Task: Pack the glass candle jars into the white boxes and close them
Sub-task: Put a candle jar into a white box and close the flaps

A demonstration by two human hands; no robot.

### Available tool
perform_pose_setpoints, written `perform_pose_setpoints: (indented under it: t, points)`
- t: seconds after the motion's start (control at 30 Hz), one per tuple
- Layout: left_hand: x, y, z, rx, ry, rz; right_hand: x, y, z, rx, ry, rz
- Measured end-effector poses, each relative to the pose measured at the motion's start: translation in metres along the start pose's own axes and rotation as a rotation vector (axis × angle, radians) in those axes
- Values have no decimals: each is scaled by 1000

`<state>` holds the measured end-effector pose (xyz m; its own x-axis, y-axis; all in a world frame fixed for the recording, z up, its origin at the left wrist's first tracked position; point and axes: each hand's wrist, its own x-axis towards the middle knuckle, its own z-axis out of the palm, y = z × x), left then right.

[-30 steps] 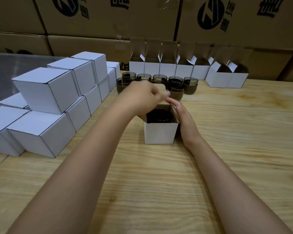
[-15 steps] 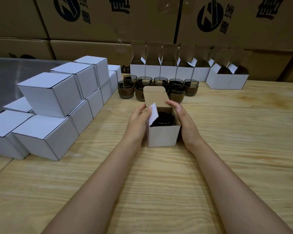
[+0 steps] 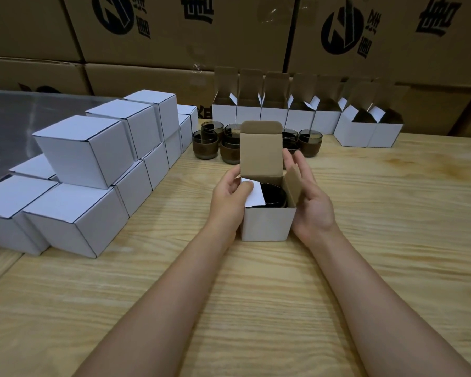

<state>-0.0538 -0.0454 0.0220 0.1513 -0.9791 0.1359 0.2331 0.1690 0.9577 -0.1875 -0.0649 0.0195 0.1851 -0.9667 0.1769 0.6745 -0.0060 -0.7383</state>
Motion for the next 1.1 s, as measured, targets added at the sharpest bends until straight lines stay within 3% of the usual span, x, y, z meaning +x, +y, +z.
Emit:
perform_pose_setpoints:
  t: [0.17, 0.43, 0.6, 0.77, 1.1]
  points:
    - [-1, -1, -2, -29, -14, 2, 1, 4, -1, -382, -4, -60]
    - [-4, -2, 2, -40, -1, 51, -5, 5, 3, -264, -72, -44]
    - [-4, 0, 0, -78, 4, 24, -11, -3, -3, -307, -253, 102]
    - [-7, 2, 0, -106, 4, 22, -14, -2, 4, -386, -152, 77]
    - [-9, 1, 1, -202, -33, -59, -18, -5, 0, -407, -242, 33]
